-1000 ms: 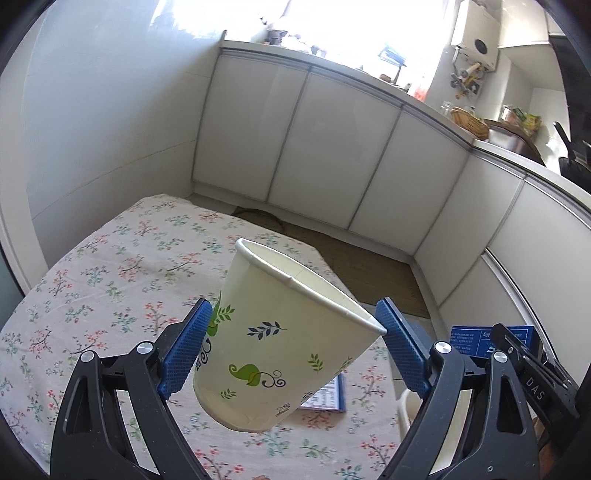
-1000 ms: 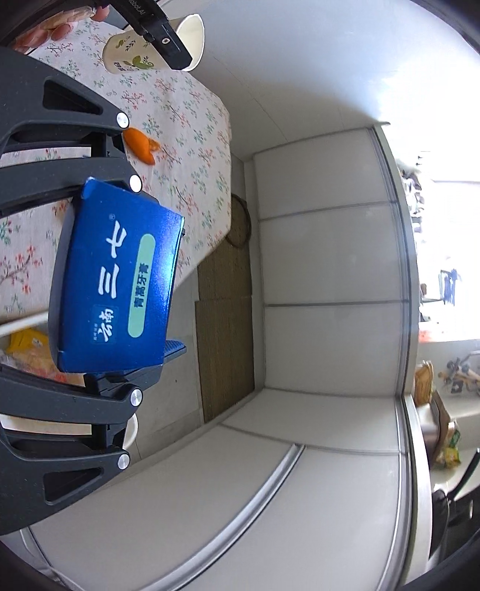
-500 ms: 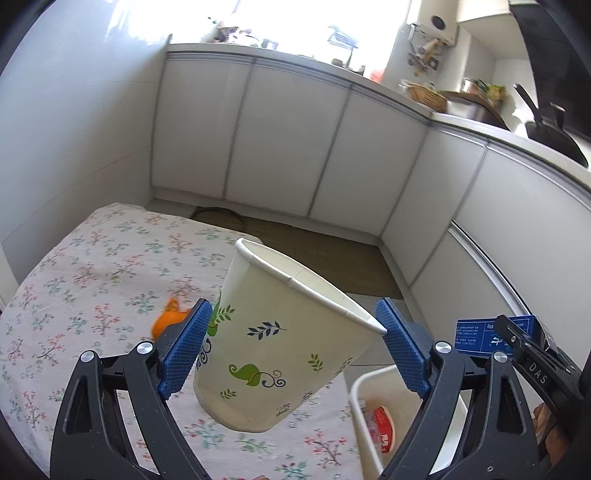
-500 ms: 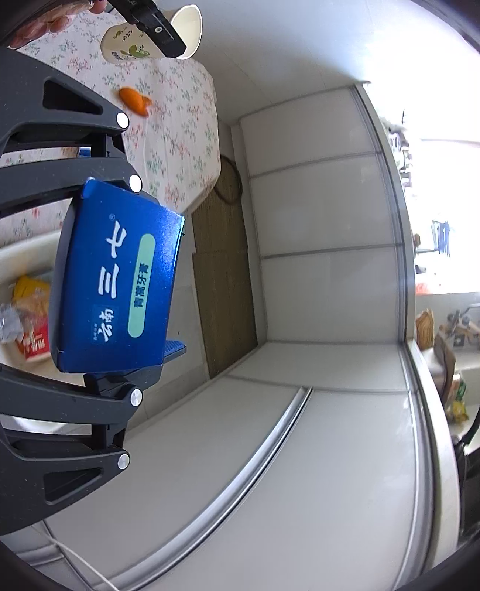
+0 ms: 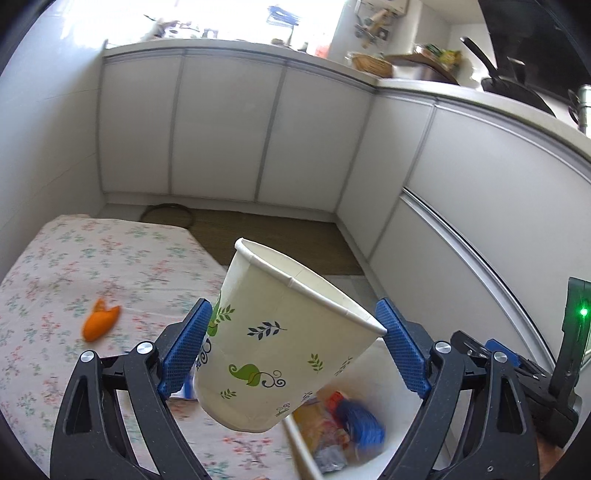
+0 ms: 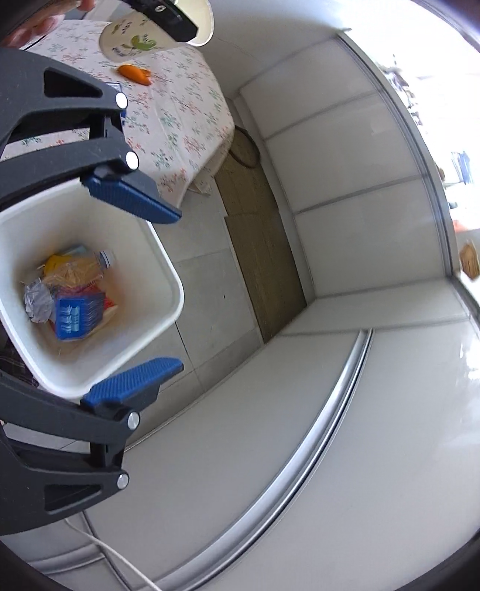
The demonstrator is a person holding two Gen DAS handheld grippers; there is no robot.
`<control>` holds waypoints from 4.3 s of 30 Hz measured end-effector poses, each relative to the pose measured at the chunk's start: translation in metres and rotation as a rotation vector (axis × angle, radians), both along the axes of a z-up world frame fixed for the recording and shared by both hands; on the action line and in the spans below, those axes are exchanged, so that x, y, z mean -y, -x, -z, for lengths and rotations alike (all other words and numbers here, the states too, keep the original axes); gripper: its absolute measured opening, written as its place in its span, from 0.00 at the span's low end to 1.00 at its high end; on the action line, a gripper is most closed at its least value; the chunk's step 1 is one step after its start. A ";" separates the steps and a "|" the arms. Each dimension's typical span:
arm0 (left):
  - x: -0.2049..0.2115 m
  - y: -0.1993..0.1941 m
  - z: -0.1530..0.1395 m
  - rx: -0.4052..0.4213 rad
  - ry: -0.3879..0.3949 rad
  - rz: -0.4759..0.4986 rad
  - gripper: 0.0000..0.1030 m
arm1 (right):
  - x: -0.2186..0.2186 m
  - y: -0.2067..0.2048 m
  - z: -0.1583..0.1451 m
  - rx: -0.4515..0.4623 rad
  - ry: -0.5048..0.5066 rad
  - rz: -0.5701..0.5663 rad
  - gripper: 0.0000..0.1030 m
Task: Collect trash
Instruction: 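Lift the cup and blue box and carry them over the white bin, then open both tools to drop the cup and blue box into the bin, then move both tools back over the table toward the orange peel and label card, then grasp the orange peel with the left tool while the right tool grasps the white label card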
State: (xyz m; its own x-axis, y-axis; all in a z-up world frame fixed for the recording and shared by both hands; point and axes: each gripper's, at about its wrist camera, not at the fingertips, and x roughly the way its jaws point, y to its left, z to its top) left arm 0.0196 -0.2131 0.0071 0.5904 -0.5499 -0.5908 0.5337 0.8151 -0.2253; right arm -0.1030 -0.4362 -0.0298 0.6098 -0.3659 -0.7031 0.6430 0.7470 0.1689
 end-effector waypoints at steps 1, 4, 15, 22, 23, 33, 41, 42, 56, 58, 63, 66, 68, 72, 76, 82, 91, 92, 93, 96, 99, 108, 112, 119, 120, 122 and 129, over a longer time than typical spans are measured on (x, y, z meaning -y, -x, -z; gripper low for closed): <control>0.006 0.001 0.002 -0.007 0.000 0.011 0.83 | 0.005 0.003 0.000 0.003 -0.006 0.015 0.73; 0.026 0.004 0.006 -0.029 -0.002 0.049 0.83 | 0.020 0.016 0.000 0.010 -0.009 0.088 0.76; 0.094 0.010 0.030 -0.126 -0.016 0.162 0.84 | 0.054 0.050 -0.002 -0.043 0.097 0.275 0.78; 0.118 0.010 0.046 -0.206 -0.021 0.215 0.87 | 0.060 0.055 0.002 -0.059 0.110 0.326 0.83; 0.118 0.009 0.048 -0.216 -0.022 0.214 0.87 | 0.060 0.056 0.001 -0.058 0.112 0.331 0.83; 0.104 0.000 0.051 -0.224 -0.032 0.164 0.93 | 0.046 0.044 -0.003 -0.076 0.178 0.303 0.88; 0.083 -0.010 0.046 -0.144 -0.099 0.091 0.93 | 0.022 0.017 -0.003 -0.075 0.201 0.226 0.88; 0.079 -0.013 0.046 -0.144 -0.103 0.081 0.93 | 0.019 0.013 -0.003 -0.075 0.202 0.216 0.88; -0.005 -0.072 0.069 -0.188 -0.179 -0.106 0.93 | -0.056 -0.061 0.004 -0.093 0.219 0.030 0.89; -0.019 -0.080 0.073 -0.194 -0.189 -0.131 0.93 | -0.069 -0.073 0.007 -0.101 0.227 -0.003 0.89; -0.058 -0.109 0.087 -0.208 -0.234 -0.204 0.93 | -0.103 -0.104 0.012 -0.120 0.250 -0.086 0.89; -0.080 -0.127 0.097 -0.220 -0.260 -0.253 0.93 | -0.122 -0.120 0.018 -0.133 0.260 -0.133 0.89; -0.097 -0.140 0.106 -0.230 -0.279 -0.289 0.93 | -0.134 -0.130 0.023 -0.144 0.265 -0.166 0.89; -0.122 -0.163 0.124 -0.250 -0.313 -0.330 0.93 | -0.158 -0.148 0.031 -0.157 0.287 -0.239 0.89; -0.137 -0.185 0.143 -0.287 -0.335 -0.307 0.93 | -0.181 -0.163 0.039 -0.141 0.293 -0.343 0.92; -0.141 -0.211 0.169 -0.350 -0.387 -0.186 0.92 | -0.206 -0.185 0.062 -0.174 0.242 -0.551 0.93; -0.143 -0.226 0.179 -0.354 -0.429 -0.081 0.75 | -0.234 -0.202 0.088 -0.238 0.210 -0.776 0.93; -0.142 -0.226 0.178 -0.344 -0.436 -0.063 0.71 | -0.237 -0.202 0.090 -0.243 0.217 -0.800 0.93; -0.141 -0.225 0.176 -0.334 -0.443 -0.044 0.62 | -0.240 -0.202 0.092 -0.250 0.227 -0.831 0.93; -0.139 -0.224 0.172 -0.326 -0.450 -0.013 0.41 | -0.250 -0.203 0.098 -0.279 0.253 -0.928 0.93; -0.139 -0.218 0.169 -0.318 -0.469 0.005 0.29 | -0.258 -0.202 0.106 -0.311 0.273 -1.021 0.93; -0.186 -0.180 0.153 -0.376 -0.417 -0.021 0.19 | -0.267 -0.214 0.125 -0.353 0.261 -1.249 0.93; -0.207 -0.158 0.145 -0.400 -0.386 -0.035 0.19 | -0.275 -0.212 0.122 -0.352 0.223 -1.354 0.93; -0.221 -0.150 0.139 -0.437 -0.297 -0.069 0.19 | -0.281 -0.220 0.134 -0.400 0.170 -1.317 0.75; -0.220 -0.150 0.138 -0.433 -0.289 -0.066 0.19 | -0.278 -0.224 0.133 -0.396 0.130 -1.297 0.67; -0.219 -0.149 0.137 -0.427 -0.279 -0.065 0.19 | -0.276 -0.230 0.133 -0.393 0.110 -1.255 0.64; -0.229 -0.161 0.131 -0.421 -0.225 -0.128 0.19 | -0.274 -0.252 0.126 -0.353 0.056 -1.088 0.55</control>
